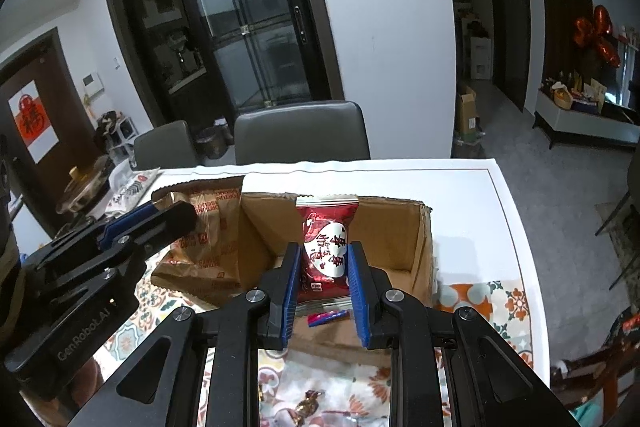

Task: Organize snacks
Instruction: 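Carry both snacks into the cardboard box and open both tools to release them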

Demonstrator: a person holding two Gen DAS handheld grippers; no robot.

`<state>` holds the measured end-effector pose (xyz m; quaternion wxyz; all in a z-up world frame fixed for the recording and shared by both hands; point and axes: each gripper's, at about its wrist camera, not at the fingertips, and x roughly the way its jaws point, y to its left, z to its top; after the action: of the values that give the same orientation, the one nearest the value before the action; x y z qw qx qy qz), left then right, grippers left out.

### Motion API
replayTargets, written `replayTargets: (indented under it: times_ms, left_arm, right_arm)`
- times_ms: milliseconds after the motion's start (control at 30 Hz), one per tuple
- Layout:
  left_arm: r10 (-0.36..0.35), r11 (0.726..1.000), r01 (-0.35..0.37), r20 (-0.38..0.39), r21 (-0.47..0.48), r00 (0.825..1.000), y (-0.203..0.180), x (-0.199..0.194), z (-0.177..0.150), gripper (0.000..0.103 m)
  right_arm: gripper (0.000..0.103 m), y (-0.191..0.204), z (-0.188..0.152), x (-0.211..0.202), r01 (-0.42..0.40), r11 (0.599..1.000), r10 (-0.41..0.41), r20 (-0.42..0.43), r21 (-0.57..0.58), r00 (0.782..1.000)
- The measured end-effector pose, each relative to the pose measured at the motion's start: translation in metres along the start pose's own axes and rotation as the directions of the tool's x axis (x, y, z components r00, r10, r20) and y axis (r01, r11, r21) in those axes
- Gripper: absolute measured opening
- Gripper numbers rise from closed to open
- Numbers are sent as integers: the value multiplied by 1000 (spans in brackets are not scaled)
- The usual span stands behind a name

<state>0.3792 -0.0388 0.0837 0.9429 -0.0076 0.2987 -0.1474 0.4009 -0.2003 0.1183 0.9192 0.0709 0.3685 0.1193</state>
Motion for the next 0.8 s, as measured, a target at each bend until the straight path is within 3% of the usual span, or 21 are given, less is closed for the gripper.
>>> replayTargets:
  times_ms: [100, 133, 267, 500, 800]
  left_arm:
    - [27, 1000, -27, -23, 0, 999, 2, 10, -1, 29]
    - [28, 1000, -28, -34, -1, 999, 3, 12, 0, 36]
    - [60, 998, -60, -53, 10, 997, 3, 10, -5, 46]
    - [83, 996, -82, -31, 15, 996, 1, -17, -18, 52]
    - [75, 997, -75, 4, 36, 997, -6, -59, -37, 52]
  right_arm:
    - [25, -2, 2, 10, 0, 1000, 0, -26, 4, 1000]
    - [25, -3, 2, 13, 1, 1000, 0, -32, 10, 999]
    - [47, -6, -1, 13, 26, 999, -25, -27, 23, 999]
    - [47, 2, -14, -6, 53, 999, -53, -2, -9, 999]
    - [47, 17, -38, -36, 22, 1000, -22, 27, -20, 999]
